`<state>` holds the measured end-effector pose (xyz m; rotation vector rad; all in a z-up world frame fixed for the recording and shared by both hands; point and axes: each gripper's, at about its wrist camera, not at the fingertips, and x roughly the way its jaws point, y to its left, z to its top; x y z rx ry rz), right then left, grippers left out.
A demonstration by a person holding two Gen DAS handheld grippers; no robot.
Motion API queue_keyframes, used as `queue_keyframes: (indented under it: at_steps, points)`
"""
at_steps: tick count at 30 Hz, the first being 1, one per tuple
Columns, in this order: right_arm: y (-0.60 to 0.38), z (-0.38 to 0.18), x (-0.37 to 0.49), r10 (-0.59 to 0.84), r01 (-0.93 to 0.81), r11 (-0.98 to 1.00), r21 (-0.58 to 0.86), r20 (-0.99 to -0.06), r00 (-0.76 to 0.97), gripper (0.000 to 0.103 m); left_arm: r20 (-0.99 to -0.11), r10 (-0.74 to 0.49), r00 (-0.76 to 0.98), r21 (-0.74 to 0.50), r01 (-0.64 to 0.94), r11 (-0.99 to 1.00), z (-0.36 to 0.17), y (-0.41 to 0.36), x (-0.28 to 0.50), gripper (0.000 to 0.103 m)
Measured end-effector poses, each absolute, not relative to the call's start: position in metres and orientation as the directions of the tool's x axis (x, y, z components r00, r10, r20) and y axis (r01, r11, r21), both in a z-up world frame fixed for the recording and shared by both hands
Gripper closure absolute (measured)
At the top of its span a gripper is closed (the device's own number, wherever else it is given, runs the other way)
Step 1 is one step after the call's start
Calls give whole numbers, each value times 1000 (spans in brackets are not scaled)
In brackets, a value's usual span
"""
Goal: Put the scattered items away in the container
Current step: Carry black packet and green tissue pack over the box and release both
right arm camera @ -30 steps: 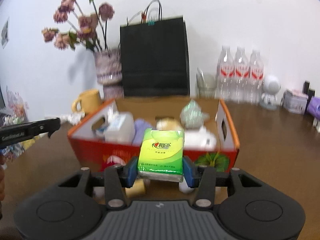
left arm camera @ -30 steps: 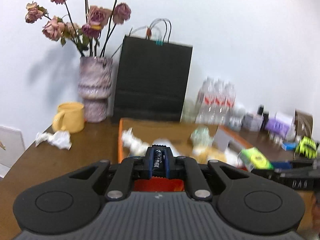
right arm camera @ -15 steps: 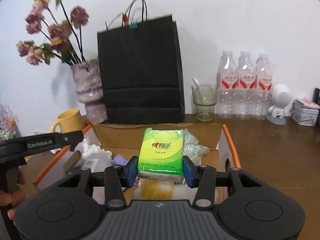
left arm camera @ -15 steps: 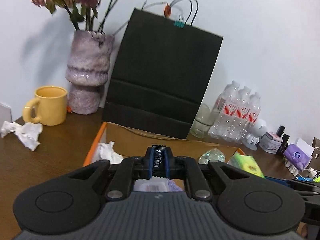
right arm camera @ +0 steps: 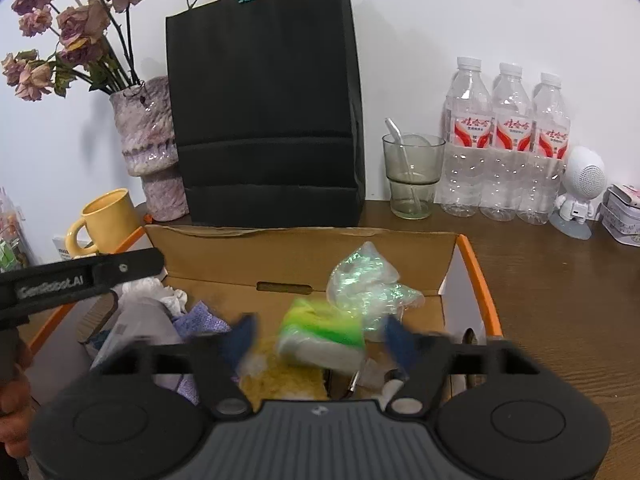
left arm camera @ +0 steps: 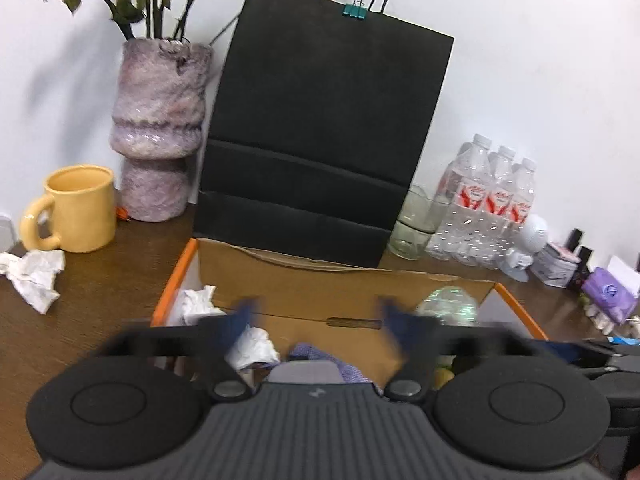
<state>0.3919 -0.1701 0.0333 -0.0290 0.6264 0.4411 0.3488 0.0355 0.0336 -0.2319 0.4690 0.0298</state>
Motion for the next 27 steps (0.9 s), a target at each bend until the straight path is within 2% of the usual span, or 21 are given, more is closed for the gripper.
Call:
queue_keyframes:
  at_steps: [1,3,5,21,27]
  points:
    - [-171,35,390,392,-410,906,103,-566,725,9,-438,-14,899,-200,-82,976,35,33,346,1]
    - [-172,39,386,390,-415,905,90,-565,727,8,-420,-29,907,-189,-56,980,39,30,341,0]
    - [-175,42,383,388,-416,905,87,-568,726,3,-421,-47,906,-196,-40,980,42,28,339,0]
    - [-185,58,358,399,-438,897,62,-543,739,1,-410,-46,911,-203,-42,978,52,28,321,0]
    - [-225,73,318,404,-438,898,41,-473,783,0,-361,-86,929,-185,19,982,59,44,270,0]
